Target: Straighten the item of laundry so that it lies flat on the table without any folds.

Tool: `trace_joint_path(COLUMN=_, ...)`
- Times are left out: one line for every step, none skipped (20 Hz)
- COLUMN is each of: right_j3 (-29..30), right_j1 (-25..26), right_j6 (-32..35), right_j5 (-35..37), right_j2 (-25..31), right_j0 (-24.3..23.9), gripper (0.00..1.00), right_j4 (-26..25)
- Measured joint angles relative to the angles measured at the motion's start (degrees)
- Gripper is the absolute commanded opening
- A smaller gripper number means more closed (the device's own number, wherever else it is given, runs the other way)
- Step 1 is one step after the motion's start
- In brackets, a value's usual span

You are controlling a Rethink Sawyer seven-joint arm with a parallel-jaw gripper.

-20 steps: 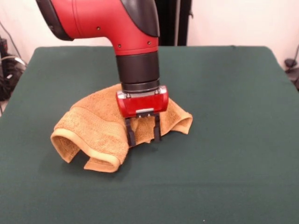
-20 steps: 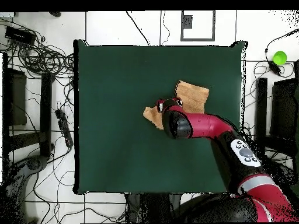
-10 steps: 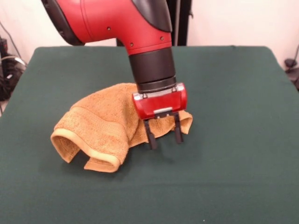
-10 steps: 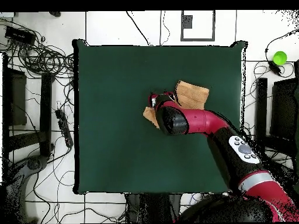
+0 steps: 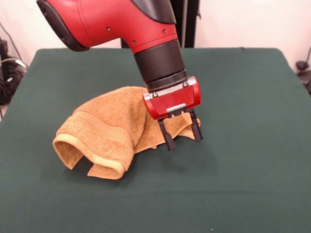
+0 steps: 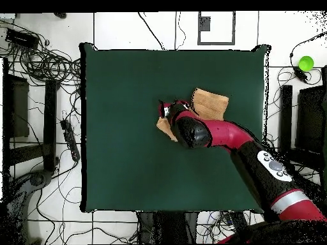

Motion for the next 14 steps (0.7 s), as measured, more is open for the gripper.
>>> trace_joint_path(right_j3=0.11, right_j1=0.52, right_j6=0.0, right_j5=0.96, right_j2=0.61, right_j0=-0.55, gripper=1.0, right_j4=-0.39)
trace_joint_path(right_j3=0.19, right_j1=1.23, right_j6=0.0, right_j5=2.49, right_j2=1.33, right_j0=-1.1, gripper=1.0, right_j4=-0.93)
trace_joint_path(right_j3=0.25, right_j1=1.72, right_j6=0.0, right_j5=3.61, right_j2=1.74, right_j0=-1.34, gripper=1.0, right_j4=-1.22)
trace_joint_path(right_j3=0.28, right_j1=2.05, right_j6=0.0, right_j5=4.57, right_j2=1.98, right_j0=-1.45, gripper=1.0, right_j4=-1.42)
trace_joint_path(right_j3=0.34, right_j1=2.41, right_j6=0.0, right_j5=5.79, right_j2=2.19, right_j0=-1.51, gripper=1.0, right_j4=-1.59)
trace_joint_path(right_j3=0.37, right_j1=2.62, right_j6=0.0, right_j5=6.5, right_j2=2.32, right_j0=-1.51, gripper=1.0, right_j4=-1.69)
trace_joint_path(right_j3=0.39, right_j1=3.09, right_j6=0.0, right_j5=7.97, right_j2=2.56, right_j0=-1.48, gripper=1.0, right_j4=-1.87)
trace_joint_path(right_j3=0.39, right_j1=3.46, right_j6=0.0, right_j5=9.12, right_j2=2.74, right_j0=-1.45, gripper=1.0, right_j4=-2.03)
trace_joint_path(right_j3=0.4, right_j1=3.72, right_j6=0.0, right_j5=10.08, right_j2=2.86, right_j0=-1.4, gripper=1.0, right_j4=-2.2)
trace_joint_path(right_j3=0.39, right_j1=4.09, right_j6=0.0, right_j5=11.44, right_j2=2.95, right_j0=-1.26, gripper=1.0, right_j4=-2.42)
trace_joint_path(right_j3=0.4, right_j1=4.37, right_j6=0.0, right_j5=12.78, right_j2=2.94, right_j0=-1.01, gripper=1.0, right_j4=-2.66)
trace_joint_path(right_j3=0.39, right_j1=4.5, right_j6=0.0, right_j5=13.41, right_j2=2.92, right_j0=-0.86, gripper=1.0, right_j4=-2.77)
trace_joint_path(right_j3=0.36, right_j1=4.65, right_j6=0.0, right_j5=14.42, right_j2=2.89, right_j0=-0.51, gripper=1.0, right_j4=-2.95)
trace_joint_path(right_j3=0.31, right_j1=4.72, right_j6=0.0, right_j5=15.38, right_j2=2.85, right_j0=-0.08, gripper=1.0, right_j4=-3.13)
